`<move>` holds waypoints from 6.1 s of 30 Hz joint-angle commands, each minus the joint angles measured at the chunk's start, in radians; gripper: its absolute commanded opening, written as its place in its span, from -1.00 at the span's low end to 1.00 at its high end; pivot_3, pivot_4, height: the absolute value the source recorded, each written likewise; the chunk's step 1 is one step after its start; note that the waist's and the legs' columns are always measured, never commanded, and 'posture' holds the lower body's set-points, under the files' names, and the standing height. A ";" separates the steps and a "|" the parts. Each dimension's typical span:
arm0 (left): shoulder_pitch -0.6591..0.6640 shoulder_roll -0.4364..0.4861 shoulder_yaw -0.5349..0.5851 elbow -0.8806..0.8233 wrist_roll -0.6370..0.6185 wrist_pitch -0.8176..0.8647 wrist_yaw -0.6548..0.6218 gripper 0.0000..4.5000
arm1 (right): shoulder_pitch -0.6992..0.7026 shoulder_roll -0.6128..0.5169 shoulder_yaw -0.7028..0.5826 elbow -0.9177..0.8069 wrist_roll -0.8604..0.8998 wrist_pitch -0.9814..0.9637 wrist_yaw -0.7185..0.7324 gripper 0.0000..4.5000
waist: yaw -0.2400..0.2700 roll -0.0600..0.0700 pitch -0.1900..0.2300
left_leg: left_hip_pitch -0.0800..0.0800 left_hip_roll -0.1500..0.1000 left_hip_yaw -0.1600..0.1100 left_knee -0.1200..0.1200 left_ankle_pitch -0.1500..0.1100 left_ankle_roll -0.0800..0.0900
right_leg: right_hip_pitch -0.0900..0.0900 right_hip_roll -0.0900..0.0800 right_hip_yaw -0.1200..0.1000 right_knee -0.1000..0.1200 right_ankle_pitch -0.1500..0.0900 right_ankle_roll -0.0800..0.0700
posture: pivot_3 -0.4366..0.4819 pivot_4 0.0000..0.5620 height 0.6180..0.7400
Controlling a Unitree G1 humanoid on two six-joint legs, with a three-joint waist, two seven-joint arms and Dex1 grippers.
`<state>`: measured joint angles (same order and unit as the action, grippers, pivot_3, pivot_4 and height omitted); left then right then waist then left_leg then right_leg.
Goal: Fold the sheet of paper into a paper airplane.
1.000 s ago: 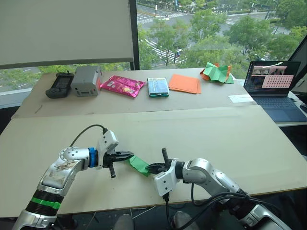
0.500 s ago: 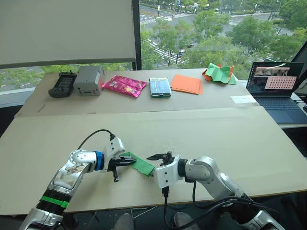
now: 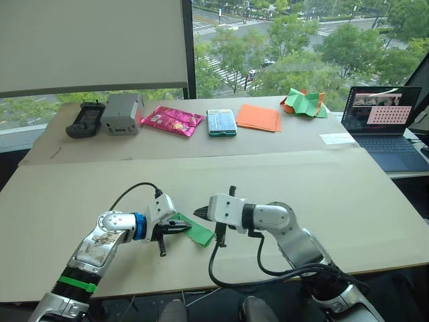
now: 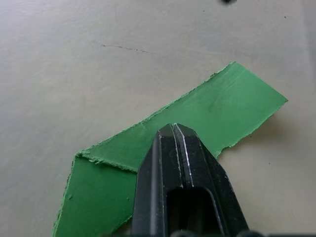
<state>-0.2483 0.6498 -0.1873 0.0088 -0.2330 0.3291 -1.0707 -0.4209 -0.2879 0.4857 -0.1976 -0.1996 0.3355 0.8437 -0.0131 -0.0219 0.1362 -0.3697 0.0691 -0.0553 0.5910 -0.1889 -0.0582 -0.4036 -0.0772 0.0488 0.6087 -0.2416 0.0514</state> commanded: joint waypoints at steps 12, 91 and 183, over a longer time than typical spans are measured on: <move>0.040 0.016 0.005 -0.046 0.015 0.018 0.022 -1.00 | 0.009 -0.008 0.092 0.133 -0.062 0.053 -0.036 -0.99 | -0.004 0.000 0.000 | 0.001 0.000 0.000 0.000 -0.001 -0.002 | 0.000 0.000 0.000 0.000 0.000 0.000 | -0.05 -0.47 0.44; -0.018 0.061 0.156 -0.309 -0.289 0.279 -0.056 -1.00 | 0.146 -0.366 0.220 -0.210 -0.102 0.452 0.039 -0.99 | 0.027 -0.003 -0.017 | -0.002 -0.020 0.001 0.001 -0.006 -0.010 | 0.014 -0.029 -0.011 -0.016 -0.009 0.013 | -0.05 -0.47 0.44; -0.038 -0.019 -0.076 0.300 0.194 -0.200 0.092 -1.00 | 0.093 -0.182 0.143 -0.112 0.016 0.402 -0.065 -0.99 | -0.009 0.006 -0.011 | 0.003 -0.019 -0.001 0.000 -0.006 -0.010 | 0.013 -0.029 -0.014 -0.014 -0.009 0.013 | -0.05 -0.47 0.44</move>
<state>-0.3345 0.5943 -0.2468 0.2145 -0.1021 0.1002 -0.9917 -0.3455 -0.4400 0.6027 -0.3615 -0.1736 0.7150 0.7620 -0.0220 -0.0163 0.1249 -0.3672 0.0499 -0.0564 0.5910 -0.1952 -0.0684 -0.3905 -0.1065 0.0344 0.5945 -0.2506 0.0642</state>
